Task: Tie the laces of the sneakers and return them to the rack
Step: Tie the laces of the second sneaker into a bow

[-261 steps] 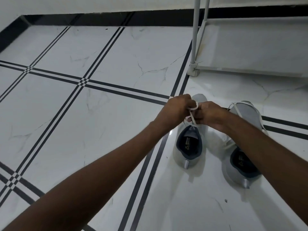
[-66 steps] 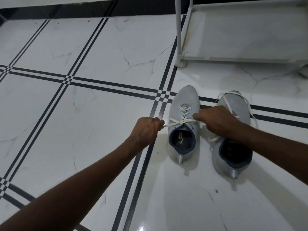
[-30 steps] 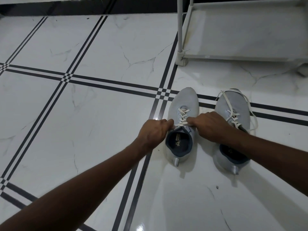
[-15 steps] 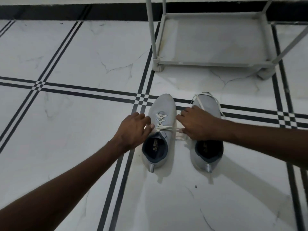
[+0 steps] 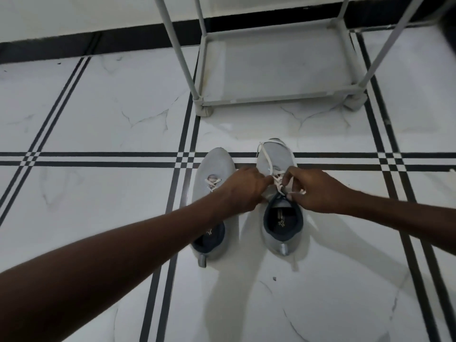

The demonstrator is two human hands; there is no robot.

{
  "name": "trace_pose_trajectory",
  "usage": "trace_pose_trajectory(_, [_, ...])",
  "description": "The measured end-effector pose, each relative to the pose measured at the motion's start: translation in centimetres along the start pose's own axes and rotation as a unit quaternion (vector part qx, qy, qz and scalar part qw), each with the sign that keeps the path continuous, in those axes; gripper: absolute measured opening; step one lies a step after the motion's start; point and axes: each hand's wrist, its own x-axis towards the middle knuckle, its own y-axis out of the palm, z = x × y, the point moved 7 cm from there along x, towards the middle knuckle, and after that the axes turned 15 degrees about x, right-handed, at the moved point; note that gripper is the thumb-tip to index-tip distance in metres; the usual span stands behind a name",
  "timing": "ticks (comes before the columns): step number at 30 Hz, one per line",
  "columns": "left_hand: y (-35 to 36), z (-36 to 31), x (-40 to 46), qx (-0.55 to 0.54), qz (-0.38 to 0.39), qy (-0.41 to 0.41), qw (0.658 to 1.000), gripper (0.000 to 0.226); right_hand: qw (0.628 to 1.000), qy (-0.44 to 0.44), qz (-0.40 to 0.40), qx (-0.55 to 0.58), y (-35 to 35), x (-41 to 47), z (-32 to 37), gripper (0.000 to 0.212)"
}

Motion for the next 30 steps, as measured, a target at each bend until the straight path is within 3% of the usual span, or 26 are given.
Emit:
trace_pose_trajectory(3, [1.2, 0.7, -1.4, -0.107, -0.005, -0.082, 0.991, 0.025, 0.999, 0.029, -0.013, 0.016, 0.1, -0.3, -1.4, 0.016])
trace_pose_trajectory(6, [2.2, 0.6, -2.5, -0.240, 0.039, -0.158, 0.957, 0.025, 0.998, 0.042, -0.005, -0.041, -0.2, -0.8, -1.9, 0.029])
trace_pose_trajectory(8, [1.7, 0.5, -2.4, -0.283, 0.053, -0.183, 0.940, 0.026, 0.990, 0.079, 0.060, -0.099, -0.1, -0.9, -2.4, 0.046])
trace_pose_trajectory(10, [0.8, 0.7, -1.9, -0.312, 0.057, -0.197, 0.927, 0.022, 0.978, 0.139, 0.130, -0.083, 0.1, -1.5, -3.2, 0.052])
trace_pose_trajectory(12, [0.4, 1.2, -1.4, -0.345, 0.080, -0.223, 0.908, 0.018, 0.973, 0.171, 0.153, -0.014, 0.3, -1.9, -3.5, 0.044])
trace_pose_trajectory(15, [0.9, 1.2, -0.9, -0.428, 0.130, -0.250, 0.859, 0.014, 0.989, 0.108, 0.097, 0.035, -0.1, -0.9, -2.7, 0.032])
trace_pose_trajectory(20, [1.1, 0.7, -0.2, -0.222, 0.134, -0.130, 0.957, 0.024, 0.996, 0.010, 0.064, -0.054, 0.3, -0.2, -2.5, 0.028])
trace_pose_trajectory(24, [1.8, 1.0, -2.5, -0.141, 0.132, -0.103, 0.976, 0.031, 0.987, 0.013, 0.074, -0.140, 0.4, -0.9, -4.4, 0.030])
trace_pose_trajectory(30, [2.0, 0.7, -4.8, -0.031, 0.139, -0.108, 0.984, 0.022, 0.989, 0.001, 0.060, -0.138, -0.7, -0.8, -5.3, 0.038])
